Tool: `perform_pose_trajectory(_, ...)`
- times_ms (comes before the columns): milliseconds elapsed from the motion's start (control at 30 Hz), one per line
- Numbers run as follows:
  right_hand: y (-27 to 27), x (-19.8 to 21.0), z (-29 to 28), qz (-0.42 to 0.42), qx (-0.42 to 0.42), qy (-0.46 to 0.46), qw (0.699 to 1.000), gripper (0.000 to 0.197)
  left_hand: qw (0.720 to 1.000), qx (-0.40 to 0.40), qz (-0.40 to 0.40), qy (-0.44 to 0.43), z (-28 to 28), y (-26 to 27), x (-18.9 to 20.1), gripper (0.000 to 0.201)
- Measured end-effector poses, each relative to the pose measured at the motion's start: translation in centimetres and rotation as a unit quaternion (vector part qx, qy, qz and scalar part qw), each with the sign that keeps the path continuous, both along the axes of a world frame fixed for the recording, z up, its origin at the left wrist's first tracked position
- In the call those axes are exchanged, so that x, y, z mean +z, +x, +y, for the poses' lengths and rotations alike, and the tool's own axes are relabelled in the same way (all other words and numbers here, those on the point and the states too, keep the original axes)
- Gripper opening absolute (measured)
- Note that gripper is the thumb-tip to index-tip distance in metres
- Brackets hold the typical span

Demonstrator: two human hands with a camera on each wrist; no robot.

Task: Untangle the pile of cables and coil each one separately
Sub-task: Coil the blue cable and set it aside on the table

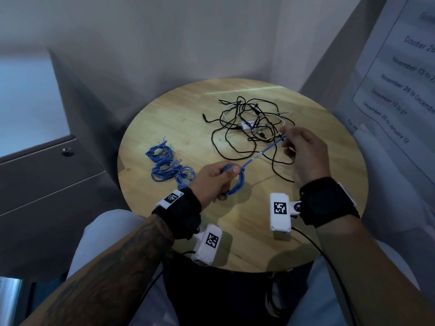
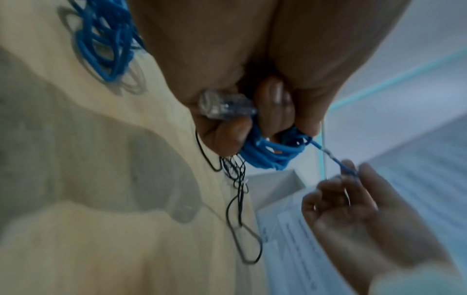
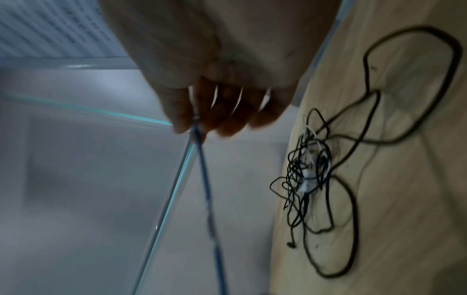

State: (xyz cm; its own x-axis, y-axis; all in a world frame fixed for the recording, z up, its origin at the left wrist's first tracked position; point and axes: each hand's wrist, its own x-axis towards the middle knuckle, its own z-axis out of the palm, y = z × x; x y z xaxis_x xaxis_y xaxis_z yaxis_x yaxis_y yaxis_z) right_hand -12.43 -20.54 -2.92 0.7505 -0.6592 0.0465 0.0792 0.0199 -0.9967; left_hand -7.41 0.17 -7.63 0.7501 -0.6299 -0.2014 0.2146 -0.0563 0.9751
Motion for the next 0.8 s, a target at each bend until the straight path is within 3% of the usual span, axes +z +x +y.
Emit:
perform_pose_trajectory(100, -0.7, 0.1, -0.3, -0.001, 0.092, 0.0, 0.996, 0.014, 0.995, 0.047, 0.054, -0.073, 0.7, 1.2, 0.3, 0.025)
perform_pose_trajectory(300, -1.2, -2.1, 2.7, 0.153, 0.224, -0.154, 0.95, 0.005, 0.971, 0.034, 0.153, -0.18, 0.7, 2.0, 1.3, 0.025)
perform_pose_trajectory(500, -0.1, -3.7, 5.4, 0.151, 0.213, -0.002, 0.965, 0.008, 0.974, 0.001, 0.157, -0.165, 0.7, 1.2, 1.2, 0.021)
perform_pose_trajectory(667, -0.1, -3.5, 5.0, 0.106, 0.188, 0.001, 0.976, 0.008, 0.976, -0.009, 0.16, -0.149, 0.9, 1.3, 1.6, 0.02)
perform_pose_trajectory(800, -0.1, -3.8, 5.7, 0.094, 0.216, 0.043, 0.971, 0.028, 0.973, -0.003, 0.172, -0.153, 0.8, 1.3, 1.5, 0.021)
